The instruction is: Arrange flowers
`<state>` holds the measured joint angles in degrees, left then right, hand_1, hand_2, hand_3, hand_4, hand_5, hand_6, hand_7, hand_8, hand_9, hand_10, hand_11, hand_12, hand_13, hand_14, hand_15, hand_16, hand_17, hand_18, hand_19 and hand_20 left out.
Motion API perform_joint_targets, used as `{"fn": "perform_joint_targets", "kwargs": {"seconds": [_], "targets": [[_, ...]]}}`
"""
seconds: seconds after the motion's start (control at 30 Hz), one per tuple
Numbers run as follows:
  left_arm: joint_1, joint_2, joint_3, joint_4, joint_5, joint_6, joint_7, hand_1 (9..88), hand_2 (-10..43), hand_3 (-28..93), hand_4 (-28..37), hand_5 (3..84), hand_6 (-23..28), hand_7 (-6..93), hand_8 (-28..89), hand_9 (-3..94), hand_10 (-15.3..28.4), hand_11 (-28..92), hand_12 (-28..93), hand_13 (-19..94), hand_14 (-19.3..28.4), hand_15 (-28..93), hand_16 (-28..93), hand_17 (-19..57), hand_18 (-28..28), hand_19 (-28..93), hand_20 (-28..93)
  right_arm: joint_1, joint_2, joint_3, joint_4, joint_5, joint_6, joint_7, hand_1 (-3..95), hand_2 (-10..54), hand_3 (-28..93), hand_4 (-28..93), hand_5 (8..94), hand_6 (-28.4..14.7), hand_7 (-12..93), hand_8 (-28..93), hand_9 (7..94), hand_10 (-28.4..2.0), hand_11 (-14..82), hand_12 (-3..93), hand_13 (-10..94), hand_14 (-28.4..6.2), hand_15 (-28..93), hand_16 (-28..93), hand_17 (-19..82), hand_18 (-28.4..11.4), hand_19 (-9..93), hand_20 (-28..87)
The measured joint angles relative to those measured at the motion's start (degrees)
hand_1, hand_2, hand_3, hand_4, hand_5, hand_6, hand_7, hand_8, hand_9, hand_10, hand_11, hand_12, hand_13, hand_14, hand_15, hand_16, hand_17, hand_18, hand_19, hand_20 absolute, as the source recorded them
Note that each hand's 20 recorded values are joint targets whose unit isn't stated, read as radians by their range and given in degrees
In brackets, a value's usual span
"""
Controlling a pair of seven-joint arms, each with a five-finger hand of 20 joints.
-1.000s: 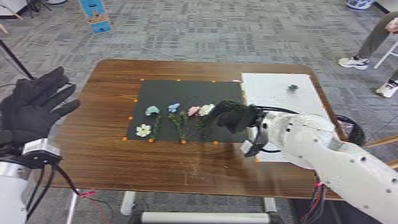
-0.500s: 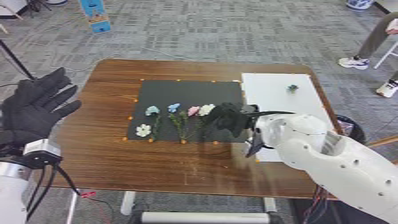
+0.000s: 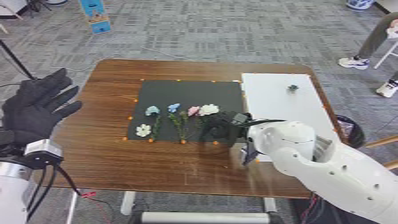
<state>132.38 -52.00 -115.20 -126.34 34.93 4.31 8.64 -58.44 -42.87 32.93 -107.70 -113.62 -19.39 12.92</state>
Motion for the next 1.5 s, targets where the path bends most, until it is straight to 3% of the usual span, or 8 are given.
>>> {"fn": "perform_joint_targets", "kwargs": {"seconds": [0.53,1.0,1.5], "targets": [[0.1,0.0,0.0,-0.02,-0.01,-0.01,-0.06,18.3,-4.5,66,-28.3,29.3,2.8,15.7,-8,24.0,11.1,12,17,19,13.6,17,5,-11.7,22.4,41,8,1.4,-0.2,-1.2,2.3,-1.8,0.6,2.1,19.0,26.8,93,-3,51.9,1.0,15,-12,83.6,-11.7,62.2,32.1,85,-5.8,85,38,59,-21.5,93,77],[0.1,0.01,0.13,-0.02,-0.01,0.0,-0.08,18.4,-4.4,66,-28.3,29.3,2.8,15.7,-8,24.0,11.1,12,16,19,13.6,17,4,-11.7,22.4,41,8,3.4,2.9,-2.8,1.6,-1.9,0.6,2.0,18.8,26.6,93,-4,52.9,1.2,15,-13,83.5,-11.7,62.2,32.2,85,-6.2,85,38,59,-21.6,93,77],[0.1,-0.02,0.15,-0.02,-0.04,0.03,-0.08,18.5,-4.1,66,-28.3,29.3,2.7,15.6,-8,24.1,11.1,12,16,20,13.6,17,4,-11.7,22.4,41,8,-0.5,3.0,1.5,-0.4,0.0,-2.4,-0.7,18.0,25.1,92,-4,52.7,1.2,15,-13,83.1,-11.9,62.1,32.3,84,-6.1,85,38,59,-21.9,93,77]]}}
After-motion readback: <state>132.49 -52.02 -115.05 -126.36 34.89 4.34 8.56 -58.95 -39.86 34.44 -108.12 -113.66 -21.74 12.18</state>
